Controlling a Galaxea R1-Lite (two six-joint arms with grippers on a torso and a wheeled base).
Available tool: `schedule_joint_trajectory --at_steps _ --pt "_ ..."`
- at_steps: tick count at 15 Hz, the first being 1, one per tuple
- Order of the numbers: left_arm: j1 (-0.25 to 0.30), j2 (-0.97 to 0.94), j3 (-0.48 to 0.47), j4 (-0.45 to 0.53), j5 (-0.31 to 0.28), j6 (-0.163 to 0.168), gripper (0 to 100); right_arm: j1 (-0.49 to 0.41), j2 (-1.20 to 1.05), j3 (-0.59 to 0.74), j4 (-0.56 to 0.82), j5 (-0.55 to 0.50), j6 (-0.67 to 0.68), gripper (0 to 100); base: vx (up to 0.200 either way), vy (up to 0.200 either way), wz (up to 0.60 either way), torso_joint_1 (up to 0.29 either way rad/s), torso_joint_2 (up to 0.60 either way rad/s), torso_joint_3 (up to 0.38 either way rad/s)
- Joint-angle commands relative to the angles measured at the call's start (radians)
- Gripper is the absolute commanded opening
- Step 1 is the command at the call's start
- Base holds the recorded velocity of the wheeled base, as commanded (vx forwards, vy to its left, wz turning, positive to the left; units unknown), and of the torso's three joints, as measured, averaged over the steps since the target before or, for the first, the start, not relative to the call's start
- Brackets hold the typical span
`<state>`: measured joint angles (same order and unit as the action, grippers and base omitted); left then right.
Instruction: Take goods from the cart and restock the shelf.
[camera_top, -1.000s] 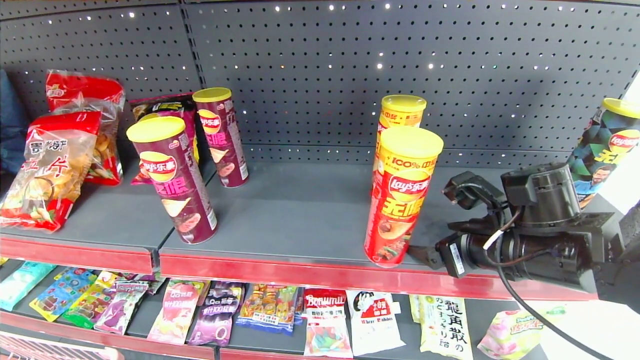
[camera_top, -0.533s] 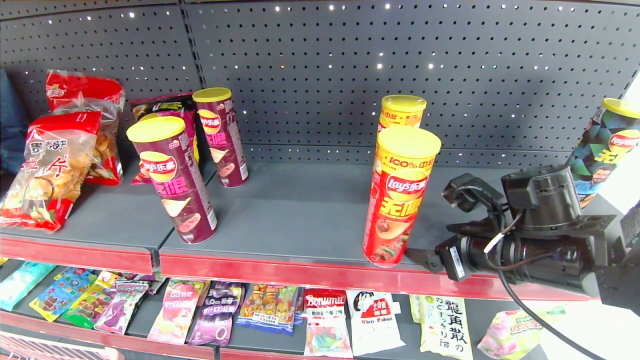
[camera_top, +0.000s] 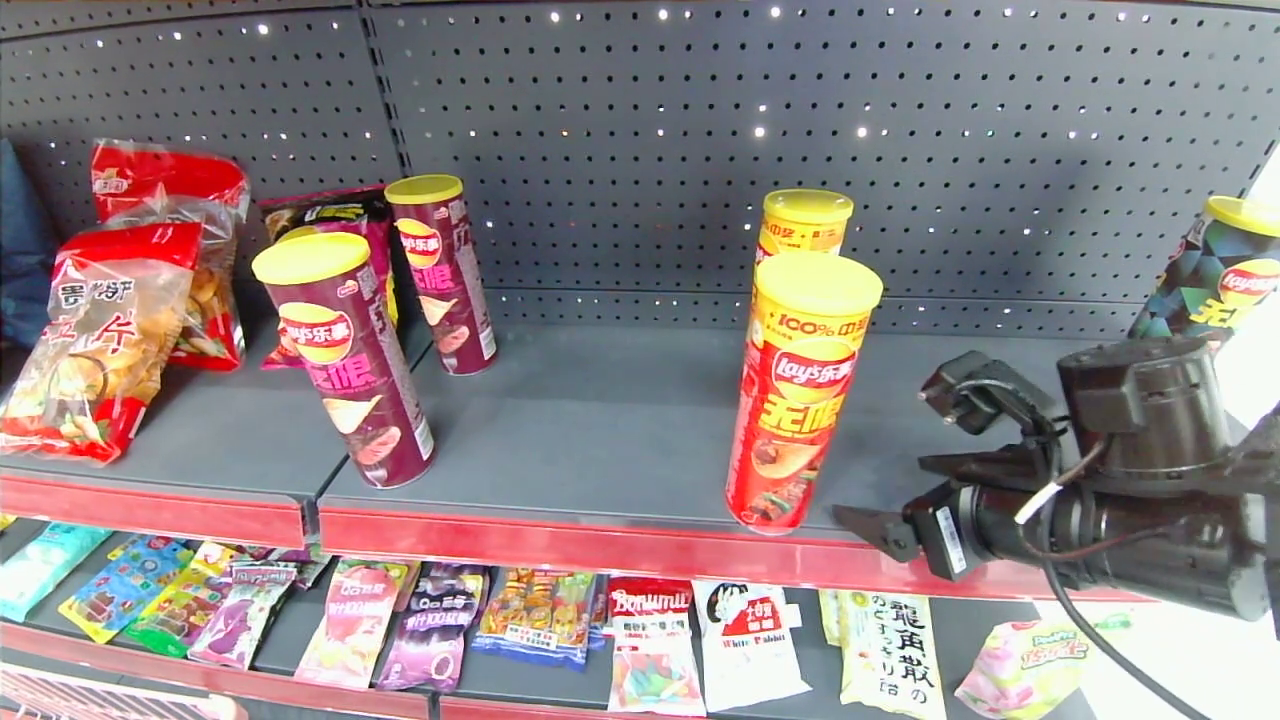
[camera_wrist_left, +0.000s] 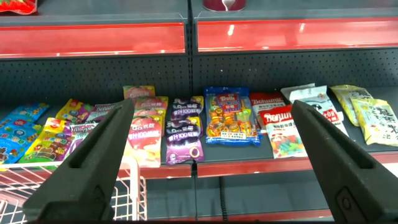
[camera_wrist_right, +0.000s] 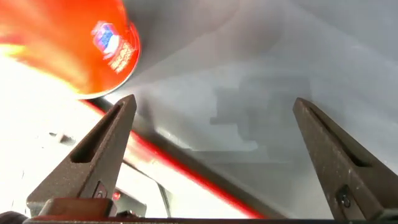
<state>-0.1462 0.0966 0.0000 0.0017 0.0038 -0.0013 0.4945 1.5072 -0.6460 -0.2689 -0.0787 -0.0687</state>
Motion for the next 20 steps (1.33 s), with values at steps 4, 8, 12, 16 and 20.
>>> schedule_joint_trajectory --at_steps 4,8,12,16,20 --pt "0.000 0.002 0.000 0.000 0.001 0.000 100 -0.030 -0.536 0.273 -0.007 0.010 -0.002 100 0.000 0.000 0.00 0.000 0.00 0.000" --pt "0.000 0.002 0.000 0.000 0.001 0.000 100 -0.307 -1.076 0.511 0.106 0.152 -0.060 100 0.000 0.000 0.00 0.000 0.00 0.000" --pt "0.000 0.002 0.000 0.000 0.001 0.000 100 -0.448 -1.404 0.611 0.246 0.152 -0.025 100 0.000 0.000 0.00 0.000 0.00 0.000" --pt "0.000 0.002 0.000 0.000 0.001 0.000 100 -0.496 -1.507 0.646 0.267 0.111 0.096 100 0.000 0.000 0.00 0.000 0.00 0.000" --pt "0.000 0.002 0.000 0.000 0.001 0.000 100 -0.496 -1.507 0.646 0.269 0.112 0.058 100 0.000 0.000 0.00 0.000 0.00 0.000"
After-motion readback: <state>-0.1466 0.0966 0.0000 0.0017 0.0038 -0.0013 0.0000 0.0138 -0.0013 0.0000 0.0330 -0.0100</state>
